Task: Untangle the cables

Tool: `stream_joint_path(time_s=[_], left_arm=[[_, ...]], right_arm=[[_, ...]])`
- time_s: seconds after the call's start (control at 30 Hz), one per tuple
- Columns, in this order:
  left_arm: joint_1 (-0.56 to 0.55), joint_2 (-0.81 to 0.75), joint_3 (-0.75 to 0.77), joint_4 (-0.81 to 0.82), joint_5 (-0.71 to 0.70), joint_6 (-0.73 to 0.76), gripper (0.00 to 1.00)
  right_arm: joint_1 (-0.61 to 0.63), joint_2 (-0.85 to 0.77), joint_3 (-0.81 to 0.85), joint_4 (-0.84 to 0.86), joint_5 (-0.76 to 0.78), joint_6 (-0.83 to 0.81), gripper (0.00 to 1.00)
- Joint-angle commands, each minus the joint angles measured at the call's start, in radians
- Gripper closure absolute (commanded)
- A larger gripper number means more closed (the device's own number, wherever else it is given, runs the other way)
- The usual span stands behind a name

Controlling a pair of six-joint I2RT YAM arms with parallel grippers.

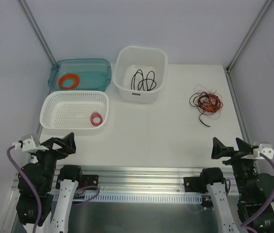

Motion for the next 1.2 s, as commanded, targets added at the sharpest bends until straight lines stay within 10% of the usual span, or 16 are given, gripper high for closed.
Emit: stream_joint_path(time_s=[0.0,0.47,0.8,1.17], left_arm=[[-0.004,-0.163,-0.010,0.016,-0.026,-0.017,0.01],[-0.004,-0.001,-0.131,0.059,0.118,-0.144,0.01],[-0.004,0.360,-0.157,0.078,0.312,-0.118,0.01],[-0.004,0.299,-0.309,0.249,0.407,-0.063,0.01]], right_arm=[[0.002,-0.102,0.011,0.027,-0.043,0.014,0.03],[0.004,0.166,-0.064,0.109,-0.210,0.176,0.03],[0.002,0.675,0.006,0.174,0.087,0.353,0.03],[-0.264,1.270,0.121,0.447,0.108,0.565,0.03]])
